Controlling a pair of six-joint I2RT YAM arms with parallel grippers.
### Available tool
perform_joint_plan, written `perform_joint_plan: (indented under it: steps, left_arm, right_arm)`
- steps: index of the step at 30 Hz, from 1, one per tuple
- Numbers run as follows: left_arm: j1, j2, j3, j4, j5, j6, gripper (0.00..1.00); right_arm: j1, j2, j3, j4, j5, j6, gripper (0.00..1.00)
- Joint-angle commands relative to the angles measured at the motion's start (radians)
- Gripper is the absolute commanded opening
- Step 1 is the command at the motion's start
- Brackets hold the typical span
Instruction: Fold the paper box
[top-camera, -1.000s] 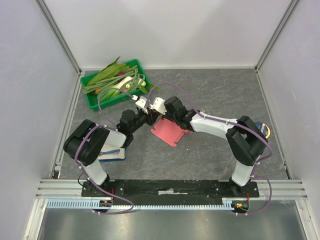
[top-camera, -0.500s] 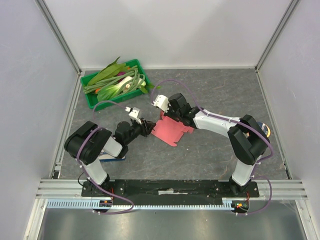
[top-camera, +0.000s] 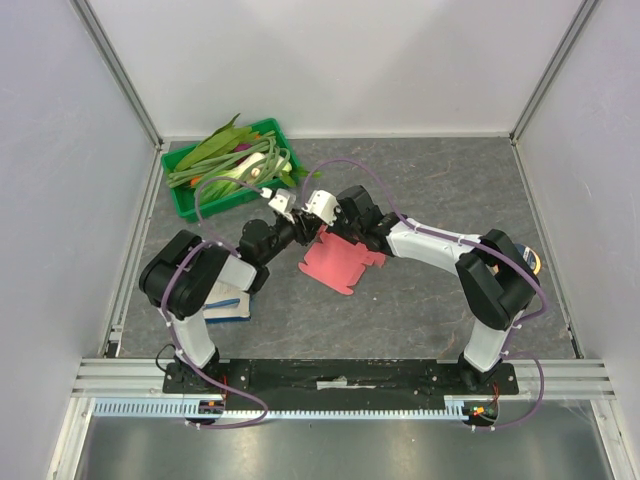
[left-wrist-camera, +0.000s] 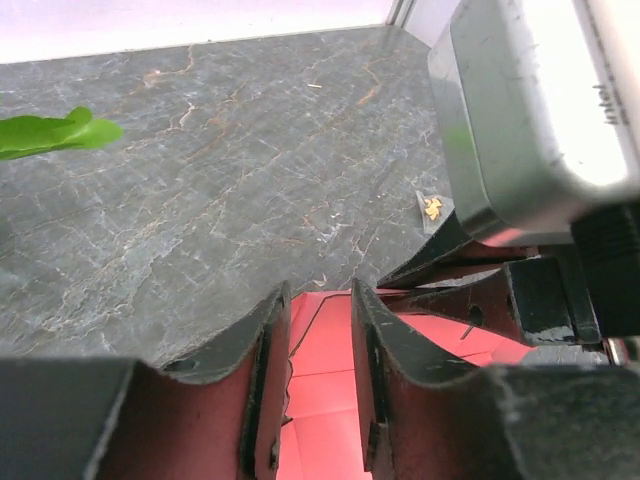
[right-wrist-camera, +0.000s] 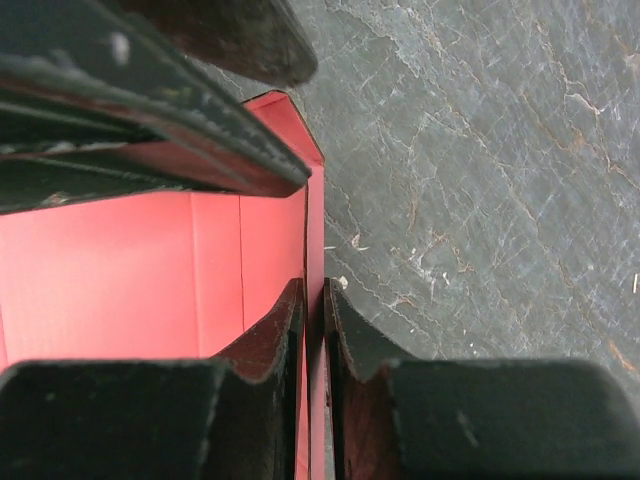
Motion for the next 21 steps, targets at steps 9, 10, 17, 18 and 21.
perform_joint_plan:
  steps: [9, 10, 17, 18, 21]
  left_arm:
    - [0.005, 0.029, 0.056, 0.067, 0.123, 0.033, 0.39]
    - [0.006, 0.019, 0.051, 0.061, 0.121, 0.030, 0.40]
    - [0.006, -0.037, 0.083, -0.163, 0.088, -0.002, 0.37]
    - [0.006, -0.037, 0.092, -0.212, 0.089, -0.005, 0.38]
    - [0.006, -0.030, 0.099, -0.218, 0.084, -0.001, 0.40]
  right_arm:
    - [-0.002, -0.004, 0.044, -0.041, -0.051, 0.008, 0.18]
    - [-0.003, -0.005, 0.043, -0.041, -0.056, 0.010, 0.18]
    - [-0.009, -0.010, 0.037, -0.040, -0.070, 0.016, 0.18]
    - [-0.009, -0.008, 0.037, -0.038, -0.073, 0.017, 0.18]
    - [-0.011, -0.008, 0.037, -0.040, -0.080, 0.020, 0.18]
